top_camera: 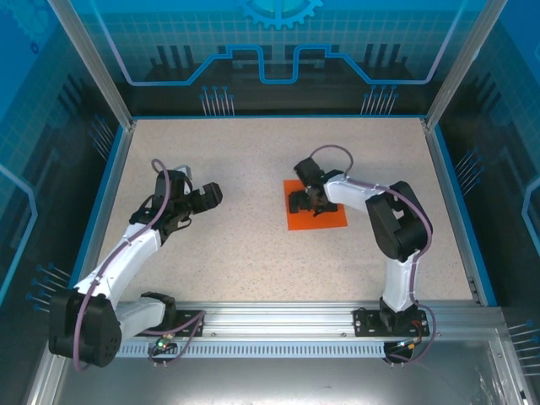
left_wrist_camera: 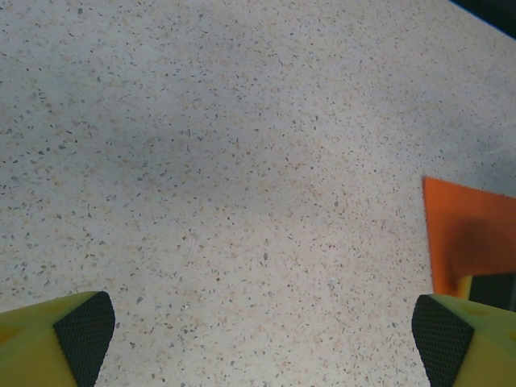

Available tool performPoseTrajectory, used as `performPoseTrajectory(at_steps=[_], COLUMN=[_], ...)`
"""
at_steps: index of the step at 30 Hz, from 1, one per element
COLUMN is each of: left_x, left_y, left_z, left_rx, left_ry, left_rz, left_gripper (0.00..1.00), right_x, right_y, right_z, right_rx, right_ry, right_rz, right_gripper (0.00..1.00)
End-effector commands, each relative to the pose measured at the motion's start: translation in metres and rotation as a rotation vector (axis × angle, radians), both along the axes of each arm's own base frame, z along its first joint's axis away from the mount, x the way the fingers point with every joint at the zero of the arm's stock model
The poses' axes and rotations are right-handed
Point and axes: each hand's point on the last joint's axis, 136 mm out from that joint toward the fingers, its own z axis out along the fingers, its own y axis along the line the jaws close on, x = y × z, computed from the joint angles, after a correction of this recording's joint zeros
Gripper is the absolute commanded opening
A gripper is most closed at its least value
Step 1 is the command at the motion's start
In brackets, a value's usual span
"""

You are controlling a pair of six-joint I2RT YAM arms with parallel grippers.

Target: Fold a paper plane with a square sheet of paper (fold left side to right side)

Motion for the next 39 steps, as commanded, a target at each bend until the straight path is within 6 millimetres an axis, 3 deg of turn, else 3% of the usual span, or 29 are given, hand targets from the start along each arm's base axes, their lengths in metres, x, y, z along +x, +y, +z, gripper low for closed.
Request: performPoseTrajectory(at_steps=[1, 4, 8, 13, 17, 21, 26, 31, 39], left_x=[0.003, 0.004, 0.007, 0.013, 0.019, 0.024, 0.024, 0.02, 0.012], left_y=[-0.008, -0.014, -0.033, -0.075, -0.121, -0.166, -0.205, -0.217, -0.217], left_z=[0.007, 0.004, -0.002, -0.008, -0.011, -0.03, -0.057, -0.083, -0.109], left_rx=[-0.03, -0.064, -0.156, -0.291, -0.352, -0.386, -0.387, -0.362, -0.339], left_ry=[0.011, 0.023, 0.056, 0.112, 0.182, 0.256, 0.34, 0.426, 0.494], left_rz=[-0.017, -0.03, -0.077, -0.197, -0.326, -0.407, -0.459, -0.47, -0.458], left_gripper=[0.99, 0.99, 0.98, 0.88, 0.77, 0.65, 0.58, 0.53, 0.45], right_x=[-0.054, -0.057, -0.064, -0.057, -0.049, -0.053, -0.061, -0.066, -0.07], right_y=[0.019, 0.035, 0.046, 0.06, 0.034, 0.0, -0.026, -0.033, -0.027], right_z=[-0.02, -0.004, 0.001, 0.029, 0.044, 0.035, 0.018, 0.01, -0.001], right_rx=[-0.028, 0.009, 0.062, 0.211, 0.16, 0.102, 0.077, 0.066, 0.088], right_ry=[0.16, 0.137, 0.16, 0.106, 0.041, 0.066, 0.105, 0.122, 0.165], right_rz=[0.038, 0.082, 0.099, 0.091, 0.052, -0.011, -0.081, -0.097, -0.099], right_gripper=[0.99, 0.99, 0.99, 0.99, 0.99, 0.99, 0.99, 0.99, 0.99])
